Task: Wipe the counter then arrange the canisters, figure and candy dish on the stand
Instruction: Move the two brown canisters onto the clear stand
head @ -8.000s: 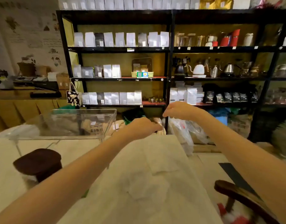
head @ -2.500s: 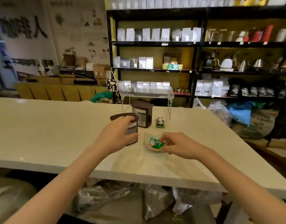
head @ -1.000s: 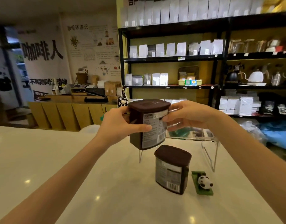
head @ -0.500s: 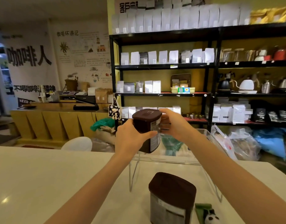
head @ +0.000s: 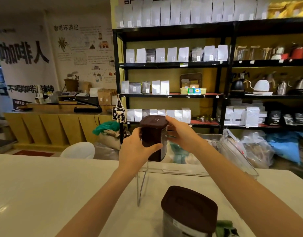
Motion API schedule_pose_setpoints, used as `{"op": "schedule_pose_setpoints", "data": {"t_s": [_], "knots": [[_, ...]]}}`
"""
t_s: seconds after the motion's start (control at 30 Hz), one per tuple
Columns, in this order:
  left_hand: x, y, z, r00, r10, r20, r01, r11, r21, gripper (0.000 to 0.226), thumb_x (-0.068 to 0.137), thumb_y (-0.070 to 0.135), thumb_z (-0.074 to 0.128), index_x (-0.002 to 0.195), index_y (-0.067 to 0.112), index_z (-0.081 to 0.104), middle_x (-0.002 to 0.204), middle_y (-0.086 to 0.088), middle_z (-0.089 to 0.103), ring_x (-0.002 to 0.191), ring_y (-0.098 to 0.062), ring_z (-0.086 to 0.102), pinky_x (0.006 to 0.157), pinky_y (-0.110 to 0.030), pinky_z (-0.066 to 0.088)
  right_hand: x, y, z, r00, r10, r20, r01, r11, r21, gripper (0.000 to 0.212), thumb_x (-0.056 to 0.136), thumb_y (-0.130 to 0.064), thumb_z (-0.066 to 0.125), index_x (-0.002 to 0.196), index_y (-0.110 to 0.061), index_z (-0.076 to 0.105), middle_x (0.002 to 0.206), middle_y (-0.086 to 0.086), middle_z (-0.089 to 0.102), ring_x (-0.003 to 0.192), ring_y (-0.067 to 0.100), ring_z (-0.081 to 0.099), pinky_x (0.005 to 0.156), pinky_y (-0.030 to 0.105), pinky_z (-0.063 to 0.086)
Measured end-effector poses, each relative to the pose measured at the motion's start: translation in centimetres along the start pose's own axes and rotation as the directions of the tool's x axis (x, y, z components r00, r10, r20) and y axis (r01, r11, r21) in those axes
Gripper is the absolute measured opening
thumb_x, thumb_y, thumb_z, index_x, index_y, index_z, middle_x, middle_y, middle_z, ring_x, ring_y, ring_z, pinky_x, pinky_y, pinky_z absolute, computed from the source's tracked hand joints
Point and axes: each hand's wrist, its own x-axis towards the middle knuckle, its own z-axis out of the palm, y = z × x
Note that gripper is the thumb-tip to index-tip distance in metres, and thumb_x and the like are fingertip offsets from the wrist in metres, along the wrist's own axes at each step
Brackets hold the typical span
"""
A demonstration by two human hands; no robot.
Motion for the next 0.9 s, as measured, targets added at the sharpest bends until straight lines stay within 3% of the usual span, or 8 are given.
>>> {"op": "schedule_pose_setpoints", "data": {"t_s": [0.2, 0.43, 0.6, 0.9], "knots": [[0.3, 0.0, 0.1, 1.0, 0.014, 0.004, -0.014, 1.0, 0.008, 0.059, 0.067, 0.038, 0.076, 0.117, 0.015, 0.055, 0.116, -0.002, 0.068, 0.106, -0.017, 0.061, 0.08, -0.023, 0.043, -0.5, 1.0, -0.4, 1.0, 0.022, -0.019, -0.023, 0.998, -0.059, 0.048, 0.091, -0.047, 0.04, 0.112, -0.01, 0.062, 0.114, 0.01, 0.064, 0.11, 0.024, 0.058, 0.106, 0.038, 0.04], [1.0, 0.1, 0.2, 1.0, 0.018, -0.007, -0.017, 0.997, 0.069, 0.059, 0.066, 0.04, 0.076, 0.115, 0.014, 0.057, 0.114, -0.004, 0.069, 0.105, -0.019, 0.063, 0.085, -0.033, 0.052, -1.1, 1.5, -0.4, 0.999, 0.003, -0.04, -0.008, 0.99, -0.142, 0.044, 0.096, -0.044, 0.028, 0.104, -0.014, 0.06, 0.124, 0.011, 0.06, 0.104, 0.02, 0.053, 0.103, 0.038, 0.037], [2.3, -0.1, 0.7, 1.0, 0.013, 0.004, -0.013, 0.994, 0.107, 0.06, 0.067, 0.042, 0.075, 0.115, 0.012, 0.056, 0.114, -0.005, 0.069, 0.105, -0.021, 0.063, 0.085, -0.035, 0.054, -1.1, 2.1, -0.4, 1.0, 0.019, -0.025, -0.024, 0.977, -0.21, 0.052, 0.096, -0.043, 0.026, 0.123, -0.009, 0.055, 0.133, 0.011, 0.054, 0.124, 0.027, 0.048, 0.107, 0.04, 0.034], [5.1, -0.7, 1.9, 1.0, -0.013, 0.019, 0.011, 0.993, 0.12, 0.059, 0.067, 0.038, 0.076, 0.114, 0.009, 0.056, 0.111, -0.01, 0.068, 0.102, -0.024, 0.063, 0.081, -0.036, 0.054, -0.9, 2.1, 0.0, 1.0, 0.011, -0.009, -0.013, 0.971, -0.241, 0.053, 0.097, -0.041, 0.024, 0.124, -0.006, 0.054, 0.133, 0.013, 0.054, 0.123, 0.027, 0.05, 0.108, 0.041, 0.035]]}}
